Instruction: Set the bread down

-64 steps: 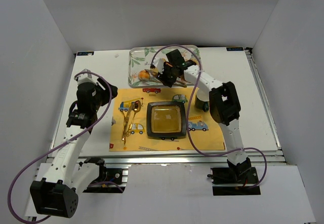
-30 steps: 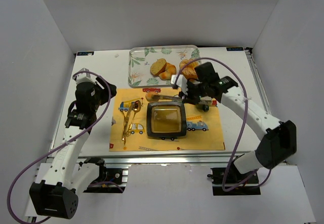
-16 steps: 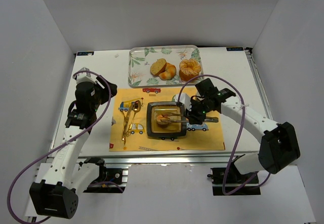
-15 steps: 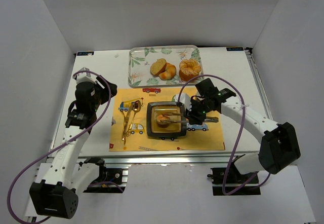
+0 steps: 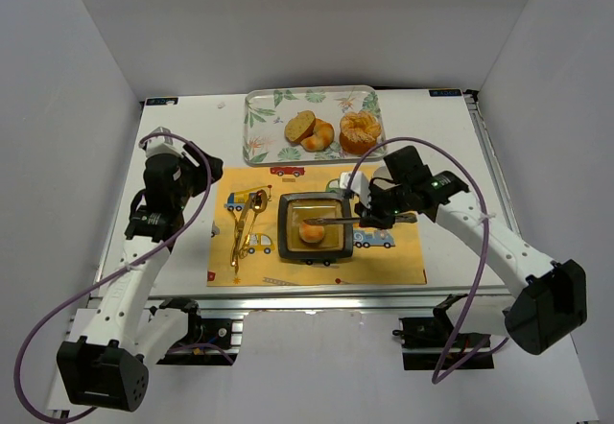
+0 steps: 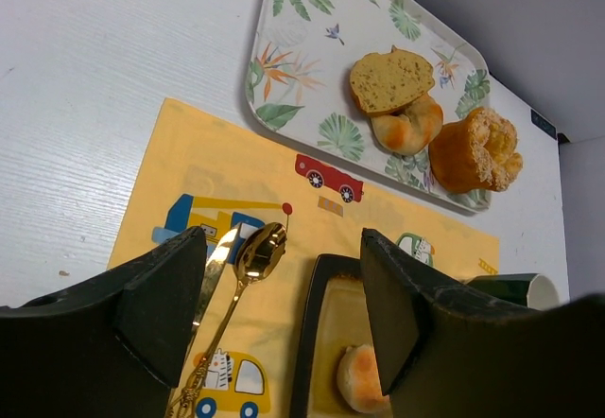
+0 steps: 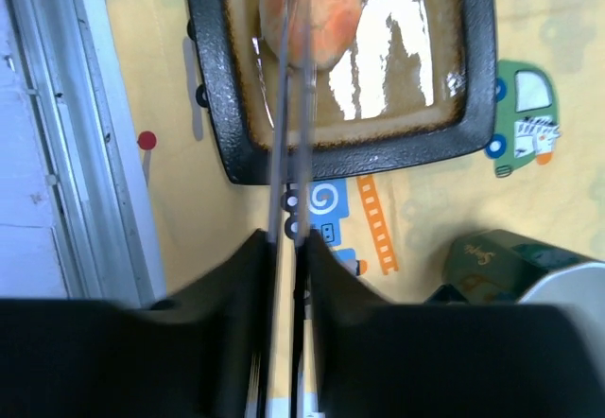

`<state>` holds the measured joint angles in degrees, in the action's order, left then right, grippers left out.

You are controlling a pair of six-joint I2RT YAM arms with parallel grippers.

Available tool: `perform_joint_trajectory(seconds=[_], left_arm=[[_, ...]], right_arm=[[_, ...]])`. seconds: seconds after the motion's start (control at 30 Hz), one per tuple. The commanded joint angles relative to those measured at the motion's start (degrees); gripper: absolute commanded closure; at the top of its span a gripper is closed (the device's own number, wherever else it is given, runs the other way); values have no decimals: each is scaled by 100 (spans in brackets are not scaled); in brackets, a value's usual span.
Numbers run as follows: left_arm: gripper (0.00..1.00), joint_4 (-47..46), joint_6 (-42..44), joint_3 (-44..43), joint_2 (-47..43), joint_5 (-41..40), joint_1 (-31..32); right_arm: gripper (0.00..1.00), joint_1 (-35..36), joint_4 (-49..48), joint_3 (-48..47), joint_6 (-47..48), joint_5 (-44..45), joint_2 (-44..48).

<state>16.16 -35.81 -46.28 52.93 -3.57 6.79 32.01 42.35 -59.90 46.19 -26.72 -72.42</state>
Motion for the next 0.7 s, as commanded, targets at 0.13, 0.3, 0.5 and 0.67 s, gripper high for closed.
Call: perform_joint_trajectory(seconds=[0.13,0.3,0.5,0.67], left_arm=[[89,-499,-101,49,112,673,-46],[100,-1184,-285,321,297,1699,-37],[69,-1836,-462,638,596,2300,173],[42,-1836,-260,647,736,2150,569]], right_arm=[[100,-1150,-840,-864,-1382,-790,273],[100,-3091,-2804,-525,-3298,56,245],[100,-3560,-4163,900,-4188,2144,-436],[100,-3781,-5366,1497,-4303,2583,-1300]])
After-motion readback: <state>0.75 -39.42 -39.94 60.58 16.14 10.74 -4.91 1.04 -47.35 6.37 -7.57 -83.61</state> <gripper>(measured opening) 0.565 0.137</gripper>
